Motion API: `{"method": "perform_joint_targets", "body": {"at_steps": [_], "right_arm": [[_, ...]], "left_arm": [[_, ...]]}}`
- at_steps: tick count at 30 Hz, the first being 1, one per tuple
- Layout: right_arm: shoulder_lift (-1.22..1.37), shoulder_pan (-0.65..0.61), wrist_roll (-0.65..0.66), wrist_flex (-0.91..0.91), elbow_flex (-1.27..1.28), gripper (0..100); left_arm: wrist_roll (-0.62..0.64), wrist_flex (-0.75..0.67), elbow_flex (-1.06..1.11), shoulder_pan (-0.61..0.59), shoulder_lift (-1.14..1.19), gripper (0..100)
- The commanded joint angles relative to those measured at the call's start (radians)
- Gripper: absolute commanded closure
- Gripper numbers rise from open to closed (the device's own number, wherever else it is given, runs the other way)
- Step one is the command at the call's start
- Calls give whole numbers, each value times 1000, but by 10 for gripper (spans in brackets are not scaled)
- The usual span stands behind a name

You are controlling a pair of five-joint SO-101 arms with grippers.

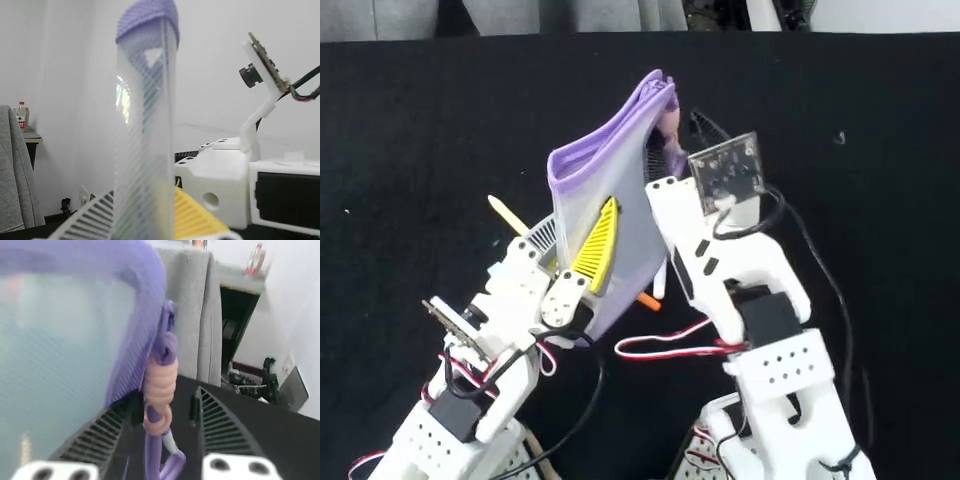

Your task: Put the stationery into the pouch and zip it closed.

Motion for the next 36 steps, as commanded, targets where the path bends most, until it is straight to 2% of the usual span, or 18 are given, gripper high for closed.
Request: {"method": "perform_joint_targets", "body": {"at_steps": [1,13,17,19,24,36], "right_arm": [[8,-29,12,-11,-22,825],[-16,-69,14,12,-22,825],[-24,-84,54,12,-10,825],[-24,-100,54,11,-10,825],[-24,-138,54,12,-30,826],[-24,-143,54,11,-30,830]], "left_arm": [[5,2,-42,10,-9,971],[8,2,-44,10,-9,971],[6,3,-50,10,-9,971],[6,41,-67,10,-11,971],[5,241,-148,10,-97,971],[11,252,-153,10,-94,971]]}}
